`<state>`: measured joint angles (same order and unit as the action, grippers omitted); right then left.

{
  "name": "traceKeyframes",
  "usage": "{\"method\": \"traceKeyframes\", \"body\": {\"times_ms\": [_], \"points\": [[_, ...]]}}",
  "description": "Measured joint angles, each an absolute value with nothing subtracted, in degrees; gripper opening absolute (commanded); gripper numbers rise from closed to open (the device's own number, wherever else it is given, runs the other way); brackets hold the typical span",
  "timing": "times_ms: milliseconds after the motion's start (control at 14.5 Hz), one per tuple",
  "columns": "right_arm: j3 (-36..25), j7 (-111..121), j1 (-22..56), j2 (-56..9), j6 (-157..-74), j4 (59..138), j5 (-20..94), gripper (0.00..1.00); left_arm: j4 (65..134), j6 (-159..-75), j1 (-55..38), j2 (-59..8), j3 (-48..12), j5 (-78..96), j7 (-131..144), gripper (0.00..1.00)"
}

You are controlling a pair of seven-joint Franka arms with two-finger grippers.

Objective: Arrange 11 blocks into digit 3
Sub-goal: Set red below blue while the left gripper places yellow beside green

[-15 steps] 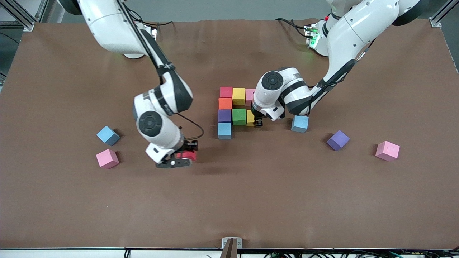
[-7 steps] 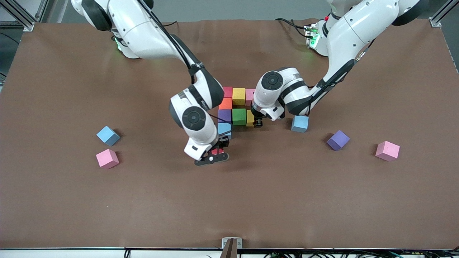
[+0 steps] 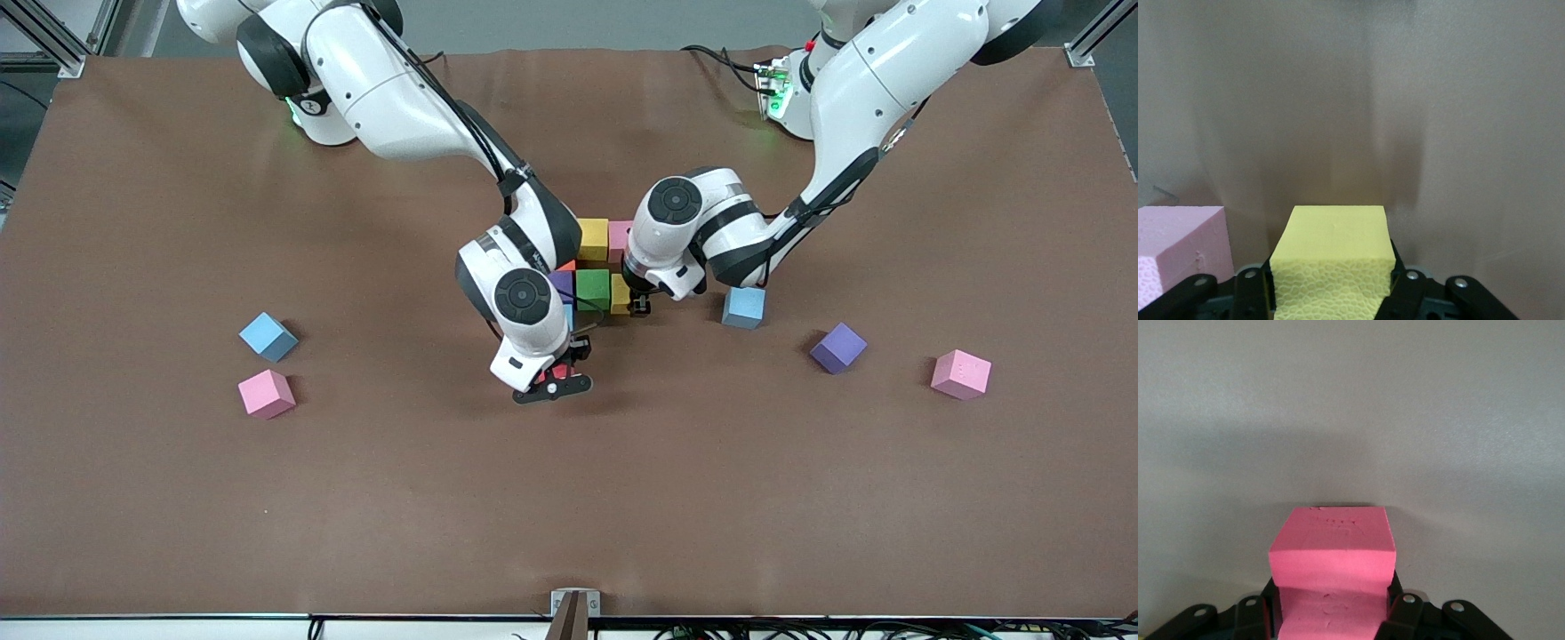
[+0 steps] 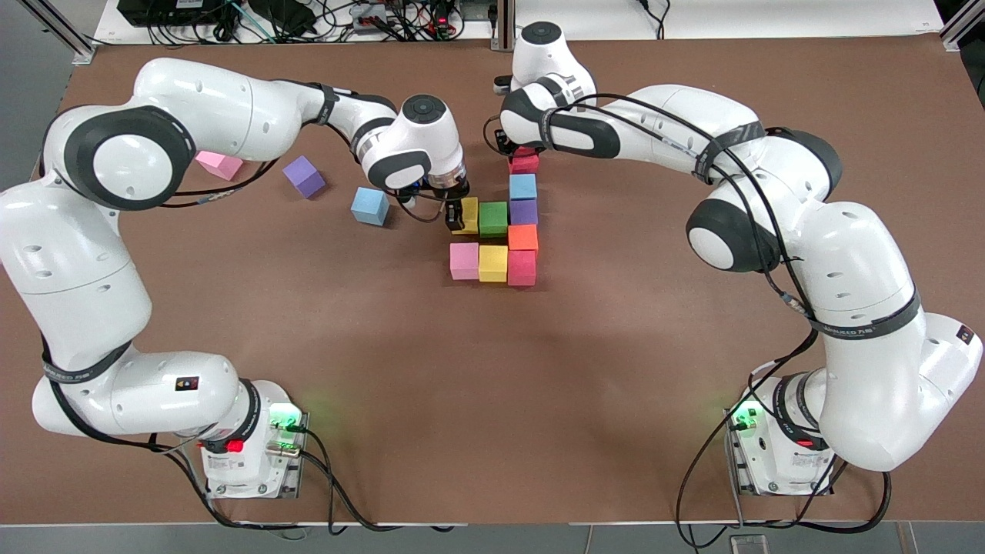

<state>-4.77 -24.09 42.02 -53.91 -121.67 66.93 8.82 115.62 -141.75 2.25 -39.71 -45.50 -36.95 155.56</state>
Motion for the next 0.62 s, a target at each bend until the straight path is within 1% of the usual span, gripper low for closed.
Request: {"method": "traceKeyframes", "body": {"times_ms": [138,206,275,344,619], "points": [[-4.76,-24.09,42.28,-54.14,-121.36,66.90,8.82,0.25,115.41,-141.75,2.25,-39.89,-45.50,-36.95,155.56,0.46],[-4.77,-24.11,42.37,-54.26,-121.22,66.90,8.82,0.25,115.35,-141.75,2.25,-39.94,-45.50,-36.95,155.56,0.55],[-4.76,-24.15,42.44,-54.37,-121.04,66.90,8.82,0.25,115.27,-141.75,2.25,-39.99,-45.50,-36.95,155.56,0.69],[-4.76,-24.33,42.53,-54.47,-120.89,66.90,8.82,0.25,115.16,-141.75,2.25,-40.07,-45.49,-36.95,155.57,1.00],[-4.77,-26.62,42.69,-54.53,-120.24,66.74,8.82,0.25,114.83,-141.75,2.16,-40.52,-45.24,-36.95,155.57,1.00]]}}
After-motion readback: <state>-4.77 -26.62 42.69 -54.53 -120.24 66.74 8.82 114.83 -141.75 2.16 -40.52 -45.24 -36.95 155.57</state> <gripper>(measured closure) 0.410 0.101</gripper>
